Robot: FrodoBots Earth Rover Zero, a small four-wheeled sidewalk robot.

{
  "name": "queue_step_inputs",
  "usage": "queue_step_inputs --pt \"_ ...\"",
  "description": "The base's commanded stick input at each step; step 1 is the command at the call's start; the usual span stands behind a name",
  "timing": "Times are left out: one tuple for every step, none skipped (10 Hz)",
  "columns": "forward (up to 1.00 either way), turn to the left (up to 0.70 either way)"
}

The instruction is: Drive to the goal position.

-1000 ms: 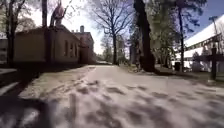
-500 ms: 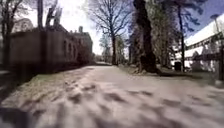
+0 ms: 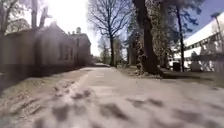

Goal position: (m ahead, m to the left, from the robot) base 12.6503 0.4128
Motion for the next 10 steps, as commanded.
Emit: queue_step_inputs --pt "1.00 0.00" --pt "1.00 0.00" --pt "1.00 0.00" --pt "1.00 0.00" --pt "1.00 0.00" --pt "1.00 0.22" --pt "1.00 0.40" --pt "1.00 0.40" --pt "1.00 0.40" --pt "1.00 0.00"
